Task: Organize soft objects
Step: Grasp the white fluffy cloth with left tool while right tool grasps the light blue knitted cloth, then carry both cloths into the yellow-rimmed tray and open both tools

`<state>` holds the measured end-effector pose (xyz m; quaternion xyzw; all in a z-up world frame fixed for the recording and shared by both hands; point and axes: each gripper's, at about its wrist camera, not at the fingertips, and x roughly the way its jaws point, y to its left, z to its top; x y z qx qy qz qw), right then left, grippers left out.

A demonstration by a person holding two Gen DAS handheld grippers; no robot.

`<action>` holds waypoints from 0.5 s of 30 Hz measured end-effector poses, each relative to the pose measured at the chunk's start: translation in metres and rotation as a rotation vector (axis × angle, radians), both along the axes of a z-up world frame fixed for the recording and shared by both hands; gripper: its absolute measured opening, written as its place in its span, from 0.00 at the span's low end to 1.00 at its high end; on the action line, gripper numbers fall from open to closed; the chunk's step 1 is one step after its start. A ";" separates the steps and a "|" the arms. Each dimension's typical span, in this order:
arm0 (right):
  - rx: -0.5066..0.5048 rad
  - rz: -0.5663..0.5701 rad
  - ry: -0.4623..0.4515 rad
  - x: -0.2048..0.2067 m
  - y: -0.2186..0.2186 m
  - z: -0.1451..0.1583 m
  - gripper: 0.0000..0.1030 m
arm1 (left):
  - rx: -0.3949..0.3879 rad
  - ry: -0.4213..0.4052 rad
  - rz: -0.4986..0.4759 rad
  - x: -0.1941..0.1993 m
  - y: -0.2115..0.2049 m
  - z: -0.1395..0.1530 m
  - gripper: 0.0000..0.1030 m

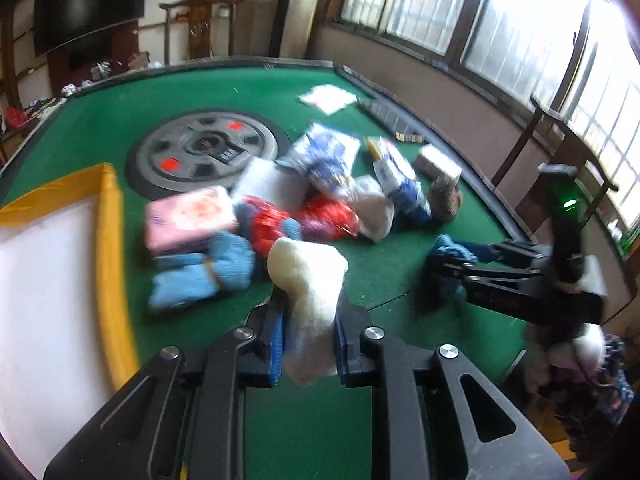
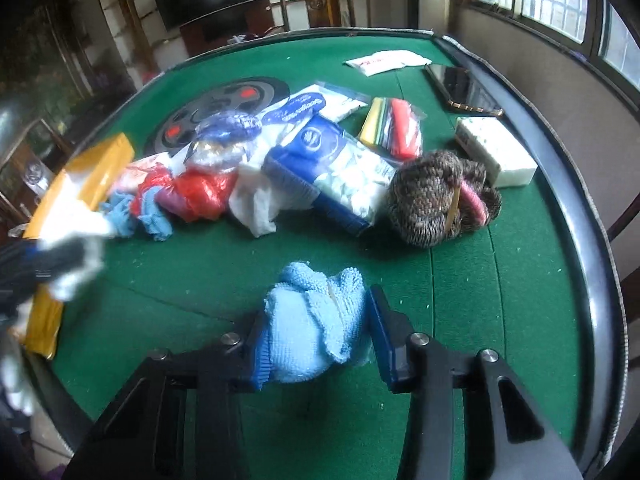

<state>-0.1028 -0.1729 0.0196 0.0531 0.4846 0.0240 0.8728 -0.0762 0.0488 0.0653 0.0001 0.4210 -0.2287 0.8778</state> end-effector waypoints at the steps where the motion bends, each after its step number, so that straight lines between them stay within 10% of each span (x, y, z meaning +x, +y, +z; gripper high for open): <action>1: -0.001 -0.001 0.000 -0.001 0.002 0.002 0.34 | -0.022 -0.009 0.009 -0.003 0.010 0.006 0.17; 15: 0.311 0.338 -0.042 0.065 0.169 0.088 0.34 | -0.250 0.074 0.333 0.063 0.189 -0.003 0.17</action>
